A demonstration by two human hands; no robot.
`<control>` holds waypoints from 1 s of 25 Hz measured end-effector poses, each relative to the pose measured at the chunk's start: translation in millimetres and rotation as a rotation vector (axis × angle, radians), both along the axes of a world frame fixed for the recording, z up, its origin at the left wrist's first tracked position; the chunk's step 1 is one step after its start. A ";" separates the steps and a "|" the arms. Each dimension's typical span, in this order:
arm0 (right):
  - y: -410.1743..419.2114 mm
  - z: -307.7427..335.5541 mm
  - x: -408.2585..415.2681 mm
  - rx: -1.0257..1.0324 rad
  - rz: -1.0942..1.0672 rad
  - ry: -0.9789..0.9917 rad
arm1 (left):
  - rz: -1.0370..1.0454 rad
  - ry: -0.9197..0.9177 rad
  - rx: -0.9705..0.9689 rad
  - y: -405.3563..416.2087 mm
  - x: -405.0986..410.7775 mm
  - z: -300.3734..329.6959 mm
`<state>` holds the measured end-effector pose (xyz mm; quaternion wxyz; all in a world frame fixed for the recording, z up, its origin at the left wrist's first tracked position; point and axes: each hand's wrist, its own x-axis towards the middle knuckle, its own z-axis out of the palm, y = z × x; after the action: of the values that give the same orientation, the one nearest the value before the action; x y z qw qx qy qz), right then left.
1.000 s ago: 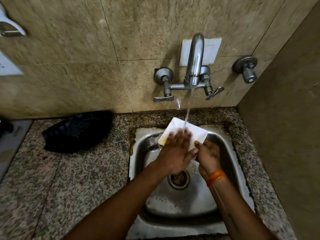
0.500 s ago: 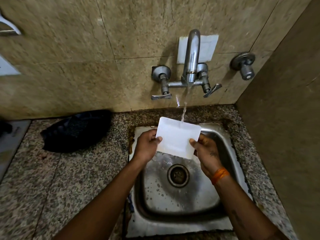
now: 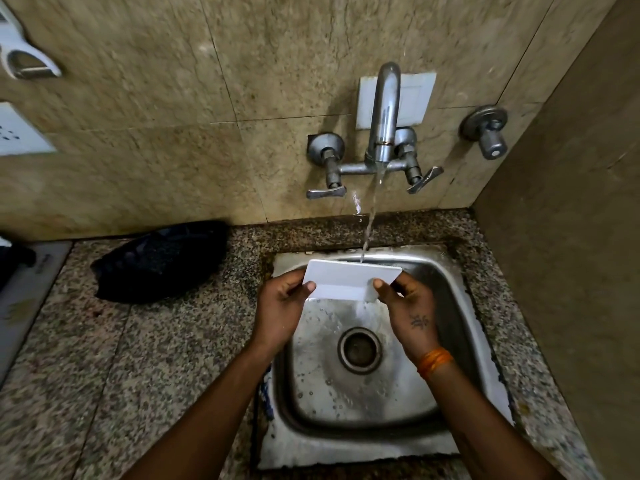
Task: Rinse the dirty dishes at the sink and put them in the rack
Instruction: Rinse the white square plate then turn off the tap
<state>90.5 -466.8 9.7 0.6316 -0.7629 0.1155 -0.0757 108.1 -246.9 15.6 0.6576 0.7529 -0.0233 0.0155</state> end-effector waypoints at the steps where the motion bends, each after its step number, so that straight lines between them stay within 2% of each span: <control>1: -2.6 -1.1 1.7 0.016 0.012 0.011 | -0.008 0.006 0.006 0.4 -0.4 -0.3; 4: -6.1 3.2 3.4 0.060 0.092 0.047 | -0.094 0.065 0.003 1.8 -1.5 -7.0; 6: -8.2 2.5 4.4 -0.042 0.092 0.035 | -0.145 0.265 -0.116 -0.3 -2.9 -8.5; 7: -10.7 -0.9 6.0 -0.143 0.085 0.031 | -0.131 0.389 -0.188 -3.4 -3.2 -7.3; 9: -14.7 -5.3 10.2 -0.549 0.073 0.026 | -0.067 0.546 -0.269 -14.5 -0.7 -2.3; 11: -8.5 -9.2 9.6 -0.936 0.169 -0.001 | -0.022 0.585 -0.308 -28.9 6.1 -0.3; 12: 2.5 -8.0 3.2 -0.989 0.287 0.002 | -0.006 0.586 -0.323 -35.8 9.1 1.1; 14: 23.1 -11.7 -13.8 -0.959 0.559 -0.020 | 0.017 0.582 -0.309 -45.6 15.3 2.5; 16: 19.3 -14.6 -15.4 -0.983 0.683 -0.033 | 0.035 0.601 -0.311 -49.7 18.6 1.9; 20: -13.1 -7.7 17.1 -1.114 0.502 0.102 | 0.037 0.627 -0.360 -57.7 26.5 4.3; 23: -0.2 1.3 12.8 -1.017 0.677 -0.019 | 0.046 0.606 -0.386 -64.7 33.0 8.5; 25: -5.4 2.6 17.1 -1.061 0.686 -0.056 | 0.041 0.605 -0.401 -66.7 34.2 10.2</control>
<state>107.6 -472.2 12.3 0.1582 -0.9636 -0.2055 0.0643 142.3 -313.6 25.8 0.7686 0.5799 0.1912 -0.1906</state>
